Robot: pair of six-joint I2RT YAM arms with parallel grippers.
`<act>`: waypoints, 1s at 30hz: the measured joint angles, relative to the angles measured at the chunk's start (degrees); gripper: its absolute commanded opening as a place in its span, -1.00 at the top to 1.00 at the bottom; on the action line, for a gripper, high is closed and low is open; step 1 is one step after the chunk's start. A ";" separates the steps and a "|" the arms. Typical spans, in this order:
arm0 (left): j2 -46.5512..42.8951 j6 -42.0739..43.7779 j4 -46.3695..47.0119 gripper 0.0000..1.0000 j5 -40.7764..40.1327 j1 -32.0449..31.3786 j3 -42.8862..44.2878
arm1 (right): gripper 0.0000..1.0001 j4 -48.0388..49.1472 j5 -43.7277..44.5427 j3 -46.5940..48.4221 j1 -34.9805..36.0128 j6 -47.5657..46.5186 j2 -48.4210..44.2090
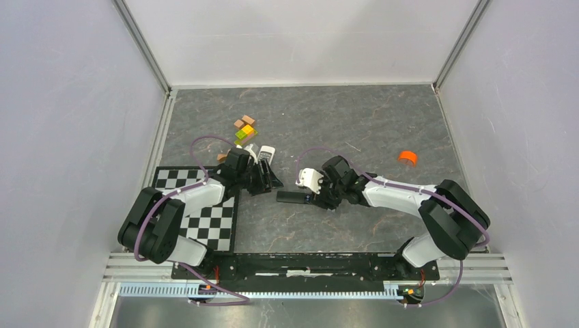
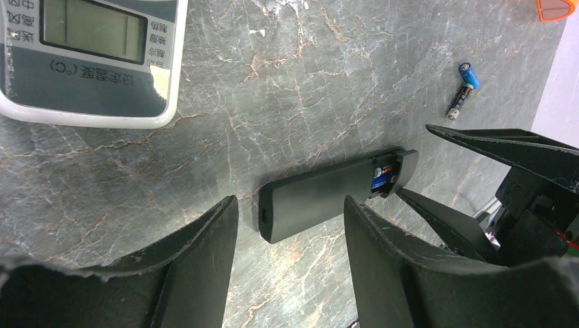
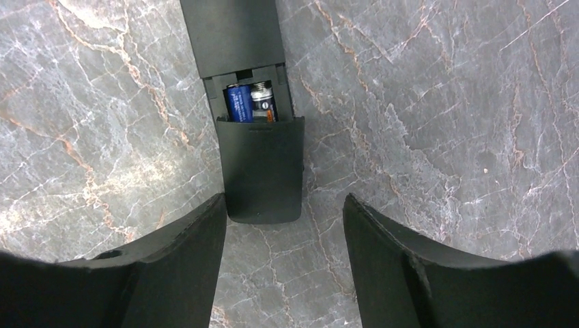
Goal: Load the batteries into the remote control
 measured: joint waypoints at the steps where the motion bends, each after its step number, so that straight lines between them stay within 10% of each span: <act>1: 0.00 0.00 0.00 -0.29 0.00 0.00 0.00 | -0.31 0.39 -0.28 0.02 -0.20 -0.11 0.20; 30: -1.99 0.00 -0.87 -0.33 -0.72 0.00 -0.04 | 0.27 2.10 -3.52 0.42 0.44 -0.44 1.62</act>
